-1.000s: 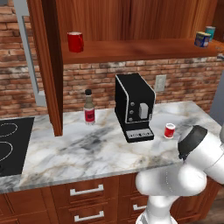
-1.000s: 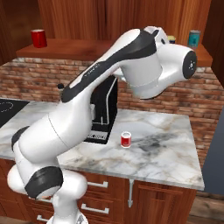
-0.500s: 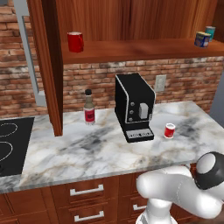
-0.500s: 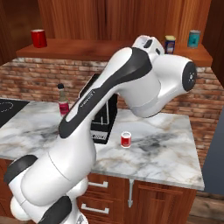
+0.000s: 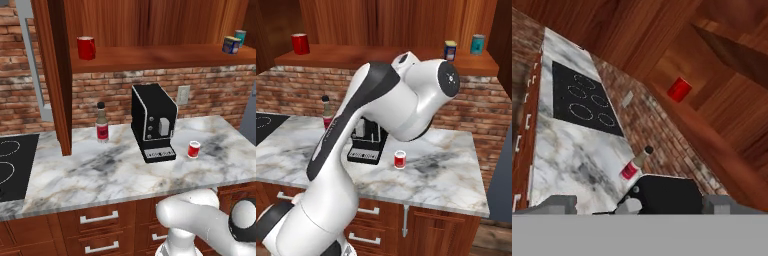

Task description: Pick the cans from the counter and place them in their designated side in the cabinet.

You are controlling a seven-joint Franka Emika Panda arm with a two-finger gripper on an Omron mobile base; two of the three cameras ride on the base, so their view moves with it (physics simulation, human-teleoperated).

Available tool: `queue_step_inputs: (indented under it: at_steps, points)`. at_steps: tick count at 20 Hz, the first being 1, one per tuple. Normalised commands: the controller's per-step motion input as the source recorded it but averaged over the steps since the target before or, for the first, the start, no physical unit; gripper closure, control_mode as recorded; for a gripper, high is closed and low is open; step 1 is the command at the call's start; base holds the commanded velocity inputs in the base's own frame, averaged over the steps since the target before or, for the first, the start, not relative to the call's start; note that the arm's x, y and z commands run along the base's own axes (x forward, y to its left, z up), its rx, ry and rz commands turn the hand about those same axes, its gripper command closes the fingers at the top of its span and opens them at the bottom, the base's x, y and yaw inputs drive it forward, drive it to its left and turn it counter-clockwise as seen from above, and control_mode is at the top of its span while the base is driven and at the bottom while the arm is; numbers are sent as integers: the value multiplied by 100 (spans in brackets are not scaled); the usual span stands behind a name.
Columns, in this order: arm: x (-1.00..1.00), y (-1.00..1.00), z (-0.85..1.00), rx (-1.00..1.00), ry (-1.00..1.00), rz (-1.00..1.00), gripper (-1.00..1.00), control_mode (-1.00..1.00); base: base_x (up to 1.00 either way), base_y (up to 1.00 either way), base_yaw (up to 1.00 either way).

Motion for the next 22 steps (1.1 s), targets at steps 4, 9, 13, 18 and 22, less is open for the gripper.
queue_step_inputs:
  at_steps: [4,9,13,18,22]
  points:
    - [-23,18,-52,-15,3,-2,-100,-100,0,0,0]
    - [0,16,-66,-18,7,-6,-100,-100,0,0,0]
    - [0,20,-66,-17,6,-10,-100,-100,0,0,0]
    - [1,2,-36,-5,4,-10,-100,-100,0,0,0]
    - [6,0,-22,0,7,-8,-100,-100,0,0,0]
